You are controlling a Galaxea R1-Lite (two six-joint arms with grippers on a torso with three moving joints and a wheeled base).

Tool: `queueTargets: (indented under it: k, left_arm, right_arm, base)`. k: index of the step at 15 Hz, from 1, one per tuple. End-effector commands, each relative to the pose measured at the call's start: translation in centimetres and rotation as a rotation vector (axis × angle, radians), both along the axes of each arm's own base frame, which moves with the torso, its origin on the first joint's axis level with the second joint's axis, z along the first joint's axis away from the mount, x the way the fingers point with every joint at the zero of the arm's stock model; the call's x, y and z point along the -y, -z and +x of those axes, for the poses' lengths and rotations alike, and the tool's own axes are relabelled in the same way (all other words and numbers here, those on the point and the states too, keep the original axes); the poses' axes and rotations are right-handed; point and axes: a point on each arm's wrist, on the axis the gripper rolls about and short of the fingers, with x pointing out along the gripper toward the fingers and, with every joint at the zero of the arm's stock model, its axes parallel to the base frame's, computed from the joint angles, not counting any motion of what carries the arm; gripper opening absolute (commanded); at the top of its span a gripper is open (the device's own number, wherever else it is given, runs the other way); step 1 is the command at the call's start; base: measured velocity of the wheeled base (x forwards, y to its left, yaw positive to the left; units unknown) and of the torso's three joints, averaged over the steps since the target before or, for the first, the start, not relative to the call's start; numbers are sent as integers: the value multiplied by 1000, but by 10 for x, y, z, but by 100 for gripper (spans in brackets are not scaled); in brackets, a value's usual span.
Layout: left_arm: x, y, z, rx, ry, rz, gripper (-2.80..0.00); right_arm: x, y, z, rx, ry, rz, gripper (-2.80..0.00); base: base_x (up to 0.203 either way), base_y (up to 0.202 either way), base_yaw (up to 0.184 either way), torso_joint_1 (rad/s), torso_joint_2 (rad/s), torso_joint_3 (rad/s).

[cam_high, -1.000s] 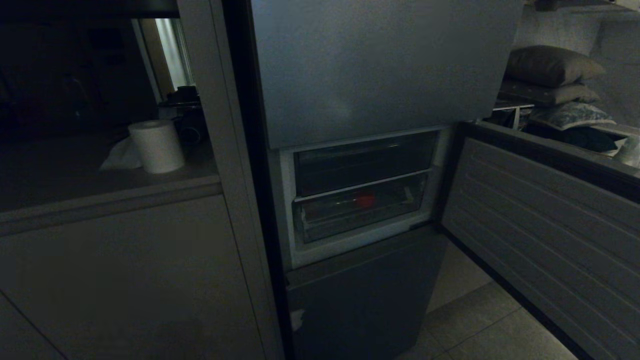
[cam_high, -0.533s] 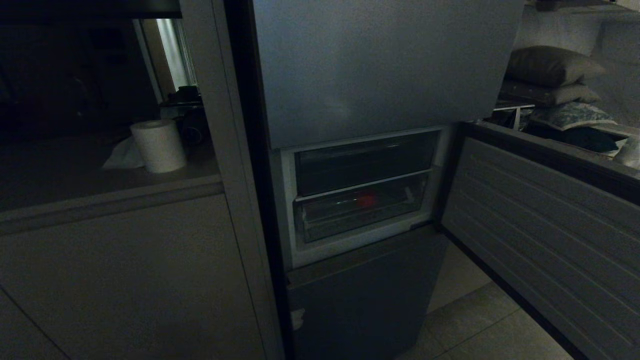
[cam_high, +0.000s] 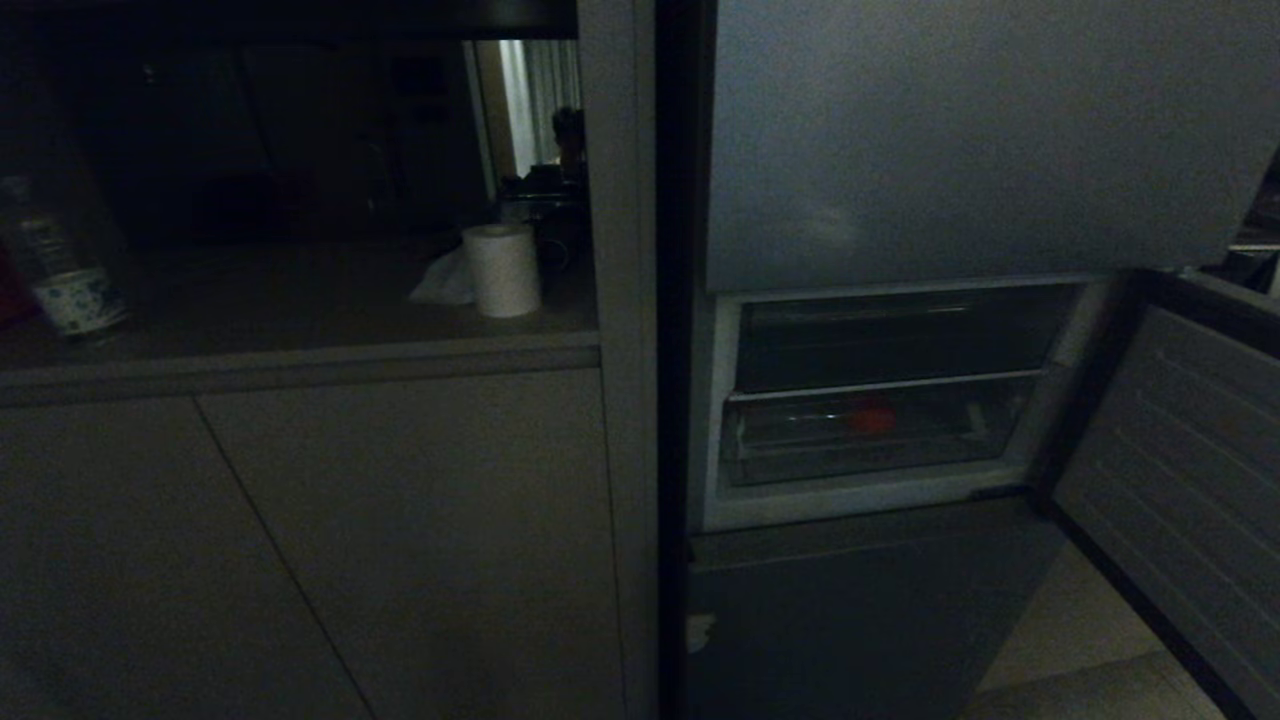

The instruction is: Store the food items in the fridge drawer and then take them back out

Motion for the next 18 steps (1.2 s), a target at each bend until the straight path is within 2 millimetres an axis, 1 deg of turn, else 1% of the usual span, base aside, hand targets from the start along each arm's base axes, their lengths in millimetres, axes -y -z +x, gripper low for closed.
queueTargets:
  k: [1,9,12,15,18]
  left_arm:
    - [0,0,0,0,-1,0,-280]
    - [0,0,0,0,-1,0,-280]
    - [0,0,0,0,-1,0,-280]
    - [0,0,0,0,-1,0,-280]
    - [0,0,0,1,-1,0,-280]
  right_arm:
    - [0,0,0,0,0,0,-280]
    - [0,0,0,-2,2,10,-280]
    - [0,0,0,-2,2,17,-280]
    - [0,0,0,0,11,57,-280]
    - [0,0,0,1,11,59,-280]
  base:
    - [3,-9,174,-2,6,6]
    - [2,-8,165,3,0,1]
    - [0,-1,25,-37,85,40]
    - [0,0,0,-158,327,157]
    - [0,0,0,-178,367,182]
